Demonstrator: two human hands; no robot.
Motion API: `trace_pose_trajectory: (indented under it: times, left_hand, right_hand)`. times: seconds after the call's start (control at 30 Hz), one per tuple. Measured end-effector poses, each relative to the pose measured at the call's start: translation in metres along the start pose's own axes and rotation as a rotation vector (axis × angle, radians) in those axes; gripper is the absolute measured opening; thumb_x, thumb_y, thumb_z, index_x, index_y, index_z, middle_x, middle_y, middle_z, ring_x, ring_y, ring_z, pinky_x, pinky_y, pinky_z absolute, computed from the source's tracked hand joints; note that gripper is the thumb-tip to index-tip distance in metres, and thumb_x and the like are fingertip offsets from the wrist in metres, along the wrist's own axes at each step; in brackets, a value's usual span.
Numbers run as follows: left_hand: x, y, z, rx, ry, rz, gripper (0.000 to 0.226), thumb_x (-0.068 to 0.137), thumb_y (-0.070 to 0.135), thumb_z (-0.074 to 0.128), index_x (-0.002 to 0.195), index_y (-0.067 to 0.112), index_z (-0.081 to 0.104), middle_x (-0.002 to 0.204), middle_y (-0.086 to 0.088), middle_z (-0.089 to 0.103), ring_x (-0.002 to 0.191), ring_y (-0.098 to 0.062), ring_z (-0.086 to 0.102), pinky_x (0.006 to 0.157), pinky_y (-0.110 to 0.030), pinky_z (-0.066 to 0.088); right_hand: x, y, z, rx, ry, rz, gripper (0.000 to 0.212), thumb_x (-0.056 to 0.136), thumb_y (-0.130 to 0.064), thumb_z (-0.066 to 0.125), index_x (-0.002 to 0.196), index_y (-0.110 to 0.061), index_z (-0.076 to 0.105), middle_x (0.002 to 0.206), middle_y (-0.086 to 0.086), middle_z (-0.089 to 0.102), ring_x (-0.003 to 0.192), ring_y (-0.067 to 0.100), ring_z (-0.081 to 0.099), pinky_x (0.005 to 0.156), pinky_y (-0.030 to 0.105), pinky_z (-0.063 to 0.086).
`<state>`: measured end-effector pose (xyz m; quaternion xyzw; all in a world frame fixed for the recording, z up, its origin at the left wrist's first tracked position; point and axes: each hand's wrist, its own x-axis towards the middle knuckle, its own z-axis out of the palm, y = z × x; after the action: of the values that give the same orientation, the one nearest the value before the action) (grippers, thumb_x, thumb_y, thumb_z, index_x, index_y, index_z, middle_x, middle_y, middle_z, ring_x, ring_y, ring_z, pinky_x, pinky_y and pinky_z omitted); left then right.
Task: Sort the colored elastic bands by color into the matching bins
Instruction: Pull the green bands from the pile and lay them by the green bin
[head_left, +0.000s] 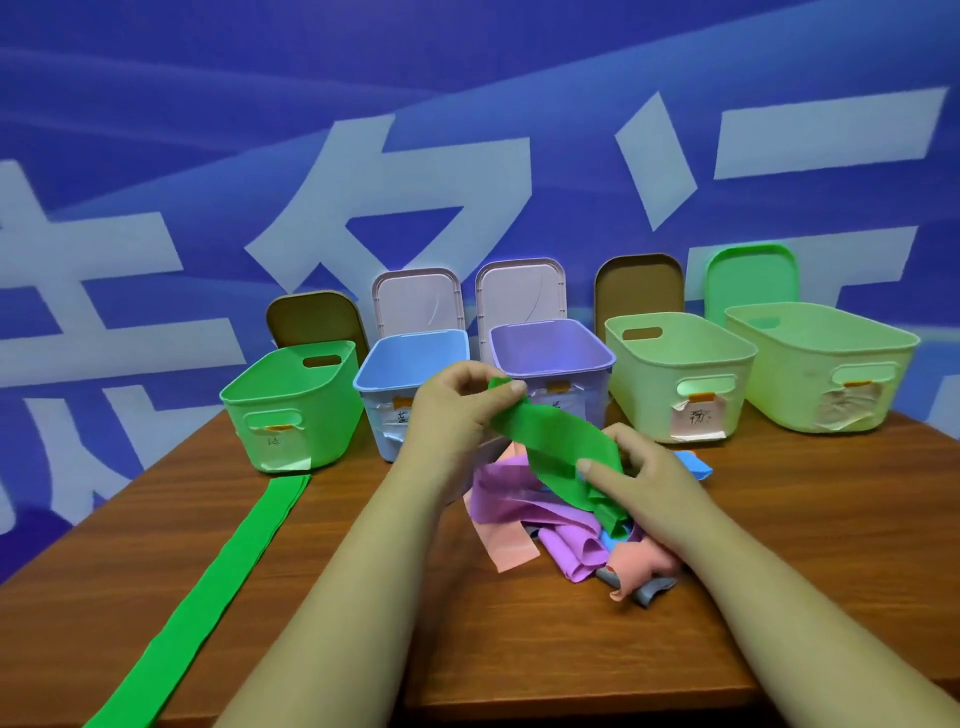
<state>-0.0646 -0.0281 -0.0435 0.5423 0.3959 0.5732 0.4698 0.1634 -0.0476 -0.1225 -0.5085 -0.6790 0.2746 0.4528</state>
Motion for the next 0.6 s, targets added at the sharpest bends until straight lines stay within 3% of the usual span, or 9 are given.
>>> trace_pose_trajectory:
  times: [0.07, 0.2, 0.27, 0.37, 0.43, 0.5, 0.6]
  left_hand:
    - [0.002, 0.019, 0.003, 0.24, 0.005, 0.158, 0.015, 0.084, 0.007, 0.085, 0.088, 0.004, 0.071, 0.077, -0.003, 0.07, 0.071, -0.011, 0.068, 0.067, -0.029, 0.06]
    - [0.01, 0.057, 0.008, 0.425, -0.071, 0.248, 0.022, 0.082, 0.01, 0.089, 0.086, 0.001, 0.069, 0.066, 0.003, 0.066, 0.059, -0.005, 0.061, 0.058, -0.018, 0.051]
    - [0.013, 0.073, 0.011, 0.509, -0.131, 0.281, 0.025, 0.081, 0.014, 0.09, 0.087, 0.002, 0.069, 0.07, 0.002, 0.066, 0.06, -0.006, 0.06, 0.057, -0.019, 0.051]
    - [0.012, 0.095, 0.018, 0.578, -0.21, 0.322, 0.025, 0.08, 0.018, 0.092, 0.09, 0.008, 0.071, 0.073, 0.004, 0.067, 0.064, -0.007, 0.06, 0.062, -0.019, 0.051]
    - [0.013, 0.105, 0.021, 0.6, -0.227, 0.335, 0.026, 0.078, 0.021, 0.093, 0.091, 0.012, 0.073, 0.075, 0.004, 0.068, 0.068, -0.009, 0.06, 0.068, -0.024, 0.053]
    - [0.012, 0.113, 0.022, 0.568, -0.231, 0.332, 0.028, 0.077, 0.023, 0.094, 0.092, 0.011, 0.073, 0.077, 0.001, 0.069, 0.072, -0.011, 0.063, 0.074, -0.03, 0.057]
    - [0.013, 0.118, 0.02, 0.489, -0.206, 0.302, 0.031, 0.078, 0.024, 0.094, 0.098, 0.011, 0.074, 0.082, -0.004, 0.069, 0.075, -0.015, 0.065, 0.072, -0.032, 0.058]
  right_hand:
    - [-0.001, -0.001, 0.001, -0.041, 0.02, -0.08, 0.033, 0.088, -0.055, 0.069, 0.087, -0.022, 0.067, 0.087, -0.002, 0.065, 0.082, 0.02, 0.064, 0.08, 0.043, 0.052]
    - [0.003, -0.013, 0.0, -0.097, 0.034, -0.216, 0.036, 0.084, -0.061, 0.065, 0.08, -0.026, 0.067, 0.093, -0.007, 0.06, 0.079, 0.014, 0.058, 0.076, 0.024, 0.044]
    - [0.008, -0.028, -0.002, -0.102, 0.062, -0.229, 0.036, 0.083, -0.066, 0.064, 0.092, -0.031, 0.069, 0.1, -0.012, 0.062, 0.085, 0.009, 0.061, 0.077, 0.02, 0.043]
    - [0.016, -0.059, -0.005, 0.077, 0.055, -0.18, 0.053, 0.079, -0.069, 0.066, 0.12, -0.037, 0.067, 0.119, -0.018, 0.069, 0.107, -0.001, 0.064, 0.094, 0.025, 0.048]
    - [0.021, -0.08, -0.006, 0.229, 0.011, -0.175, 0.056, 0.082, -0.064, 0.071, 0.131, -0.037, 0.064, 0.127, -0.016, 0.07, 0.119, 0.003, 0.065, 0.103, 0.029, 0.049]
    - [0.024, -0.097, -0.007, 0.319, -0.022, -0.191, 0.041, 0.092, -0.044, 0.076, 0.129, -0.029, 0.067, 0.125, -0.009, 0.074, 0.118, 0.007, 0.068, 0.103, 0.028, 0.052]
    - [0.028, -0.114, -0.013, 0.32, -0.025, -0.202, 0.01, 0.097, -0.016, 0.073, 0.107, -0.015, 0.074, 0.098, -0.002, 0.077, 0.09, 0.008, 0.069, 0.085, 0.022, 0.054]
